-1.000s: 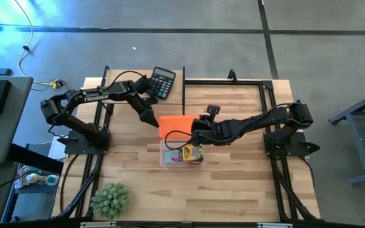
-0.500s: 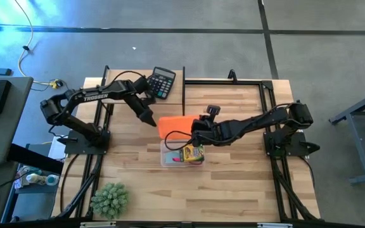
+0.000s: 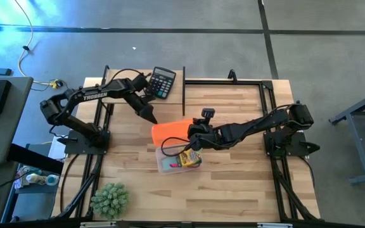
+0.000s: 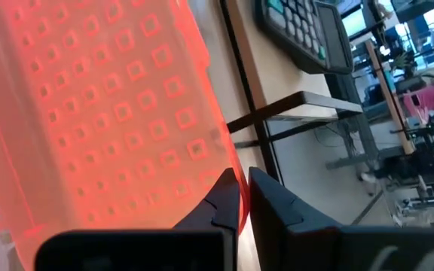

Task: Pack school essentials
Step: Close the school supply box

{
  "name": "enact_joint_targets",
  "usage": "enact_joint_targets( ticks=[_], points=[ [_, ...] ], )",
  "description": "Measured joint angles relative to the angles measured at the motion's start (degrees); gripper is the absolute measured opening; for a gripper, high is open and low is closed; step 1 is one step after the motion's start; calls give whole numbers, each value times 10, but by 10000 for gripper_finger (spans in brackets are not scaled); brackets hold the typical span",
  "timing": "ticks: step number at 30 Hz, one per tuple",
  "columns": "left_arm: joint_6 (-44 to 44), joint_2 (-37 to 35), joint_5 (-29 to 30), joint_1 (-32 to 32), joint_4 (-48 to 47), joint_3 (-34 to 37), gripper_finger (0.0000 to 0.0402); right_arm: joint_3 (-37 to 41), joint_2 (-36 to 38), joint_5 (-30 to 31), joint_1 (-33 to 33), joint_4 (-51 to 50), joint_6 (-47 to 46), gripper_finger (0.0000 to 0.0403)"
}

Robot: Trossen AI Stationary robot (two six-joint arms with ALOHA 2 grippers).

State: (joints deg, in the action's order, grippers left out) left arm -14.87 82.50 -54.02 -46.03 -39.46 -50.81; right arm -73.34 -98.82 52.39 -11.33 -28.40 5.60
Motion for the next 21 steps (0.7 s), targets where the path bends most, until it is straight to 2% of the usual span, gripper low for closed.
enact_joint_targets(
  ticks=[9, 21],
  points=[
    [-28, 0, 8, 57, 29, 0, 190, 0, 0, -19, 0, -2, -6, 9],
    [-55, 0, 21, 86, 54, 0, 190, 0, 0, -38, -7, -3, -27, 9]
  ],
)
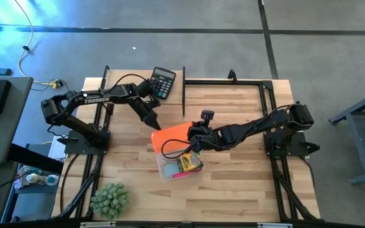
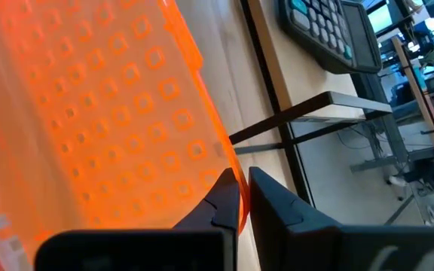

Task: Pack school essentials
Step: Close the school supply box

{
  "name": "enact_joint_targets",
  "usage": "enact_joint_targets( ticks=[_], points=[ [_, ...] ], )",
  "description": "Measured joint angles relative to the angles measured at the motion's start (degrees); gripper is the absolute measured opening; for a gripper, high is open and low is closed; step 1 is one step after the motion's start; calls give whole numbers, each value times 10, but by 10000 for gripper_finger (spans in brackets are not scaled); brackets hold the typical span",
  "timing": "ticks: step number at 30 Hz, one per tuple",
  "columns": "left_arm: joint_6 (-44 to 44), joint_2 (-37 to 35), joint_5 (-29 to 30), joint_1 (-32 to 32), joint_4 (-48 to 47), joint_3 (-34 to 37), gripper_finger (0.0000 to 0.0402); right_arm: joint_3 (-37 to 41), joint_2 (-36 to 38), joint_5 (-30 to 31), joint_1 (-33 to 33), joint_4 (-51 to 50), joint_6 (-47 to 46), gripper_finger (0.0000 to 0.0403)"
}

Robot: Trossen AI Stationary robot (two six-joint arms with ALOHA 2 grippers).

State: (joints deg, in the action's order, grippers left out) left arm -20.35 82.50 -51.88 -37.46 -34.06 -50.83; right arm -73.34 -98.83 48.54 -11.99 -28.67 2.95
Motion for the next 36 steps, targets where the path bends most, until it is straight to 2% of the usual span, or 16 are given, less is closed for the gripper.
enact_joint_targets(
  ticks=[13, 26, 31, 36],
  points=[
    [-5, 0, 17, 17, 12, 0, 190, 0, 0, -17, 0, 0, -1, 15],
    [5, 0, 50, 50, 12, 0, 190, 0, 0, -24, 0, 3, -38, 75],
    [6, 0, 64, 50, 12, 0, 190, -12, 0, -77, 0, 4, -53, 78],
    [10, 0, 69, 50, 12, 0, 190, -41, 0, -147, -2, -21, -117, 78]
  ],
)
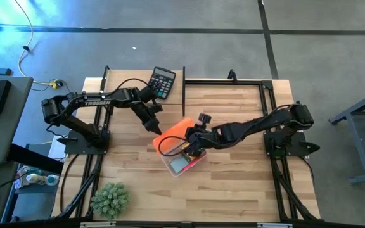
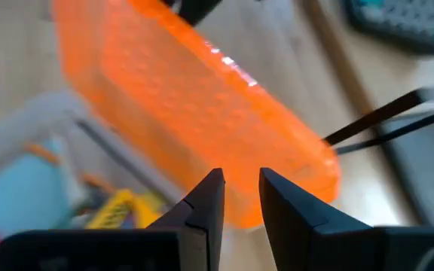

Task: Pack school essentials
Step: Close the school supply box

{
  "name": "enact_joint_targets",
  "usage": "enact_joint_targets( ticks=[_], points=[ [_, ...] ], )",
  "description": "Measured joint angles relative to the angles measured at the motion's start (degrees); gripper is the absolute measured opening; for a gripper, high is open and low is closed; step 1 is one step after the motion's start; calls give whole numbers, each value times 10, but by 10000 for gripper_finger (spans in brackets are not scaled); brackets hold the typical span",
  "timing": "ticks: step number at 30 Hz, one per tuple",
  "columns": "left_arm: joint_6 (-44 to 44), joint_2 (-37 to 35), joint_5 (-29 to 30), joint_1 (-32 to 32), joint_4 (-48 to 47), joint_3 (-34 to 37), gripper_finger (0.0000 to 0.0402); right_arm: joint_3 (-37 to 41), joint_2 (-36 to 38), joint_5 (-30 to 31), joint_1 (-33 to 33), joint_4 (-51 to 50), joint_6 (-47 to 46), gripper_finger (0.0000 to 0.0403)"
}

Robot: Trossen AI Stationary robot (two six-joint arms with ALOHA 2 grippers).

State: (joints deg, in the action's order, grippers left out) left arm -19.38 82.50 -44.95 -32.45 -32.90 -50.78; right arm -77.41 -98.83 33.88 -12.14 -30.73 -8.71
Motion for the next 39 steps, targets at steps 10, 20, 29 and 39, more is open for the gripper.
enact_joint_targets(
  ticks=[10, 20, 29, 39],
  points=[
    [18, 0, 2, 0, 0, 0, 190, -33, 0, -112, -29, -77, -146, 78],
    [31, 0, 7, 0, 1, 0, 190, -33, -7, -264, -79, -116, -241, 78],
    [31, 0, 9, 0, 18, 0, 190, 7, -48, -245, -109, -72, -331, 78],
    [20, 0, 9, 11, 29, 0, 190, 44, -86, -222, -111, -29, -378, 78]
  ],
)
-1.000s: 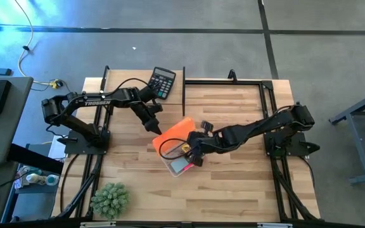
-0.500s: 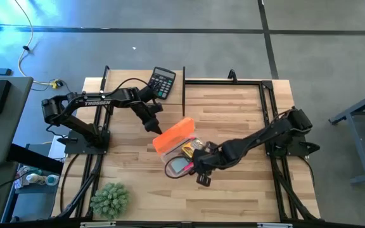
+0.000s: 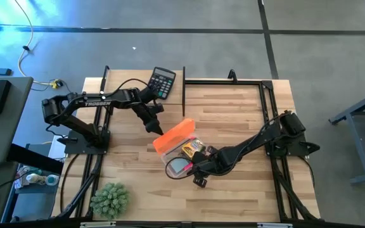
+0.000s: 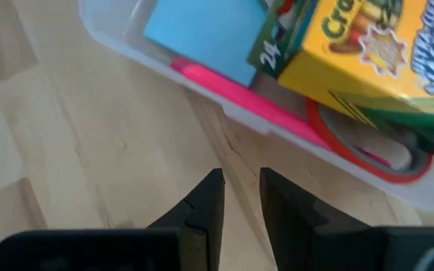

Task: Pack school essentials
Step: Close the school supply box

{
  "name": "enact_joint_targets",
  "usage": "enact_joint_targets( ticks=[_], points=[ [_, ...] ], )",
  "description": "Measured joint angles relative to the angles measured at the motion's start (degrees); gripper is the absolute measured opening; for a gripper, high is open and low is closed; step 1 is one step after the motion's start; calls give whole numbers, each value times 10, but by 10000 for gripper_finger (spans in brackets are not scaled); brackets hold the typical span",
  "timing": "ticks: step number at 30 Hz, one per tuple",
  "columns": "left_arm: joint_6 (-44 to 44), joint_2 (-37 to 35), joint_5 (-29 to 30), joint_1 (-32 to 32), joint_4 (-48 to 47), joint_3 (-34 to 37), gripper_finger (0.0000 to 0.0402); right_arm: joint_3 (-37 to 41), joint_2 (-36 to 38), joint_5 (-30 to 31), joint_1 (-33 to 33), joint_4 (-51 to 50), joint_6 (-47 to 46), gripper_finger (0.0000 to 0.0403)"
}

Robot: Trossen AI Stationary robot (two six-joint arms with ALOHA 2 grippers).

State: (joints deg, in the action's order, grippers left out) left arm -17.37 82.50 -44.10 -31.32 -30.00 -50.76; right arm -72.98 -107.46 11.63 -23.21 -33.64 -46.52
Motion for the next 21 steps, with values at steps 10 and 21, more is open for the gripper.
enact_joint_targets(
  ticks=[10, 21],
  points=[
    [-5, -2, 34, 68, 5, 0, 190, 0, -19, 16, 14, 41, 1, 78],
    [-36, 0, 64, 131, 33, 0, 190, 0, -19, 19, 15, 58, 20, 78]
  ],
)
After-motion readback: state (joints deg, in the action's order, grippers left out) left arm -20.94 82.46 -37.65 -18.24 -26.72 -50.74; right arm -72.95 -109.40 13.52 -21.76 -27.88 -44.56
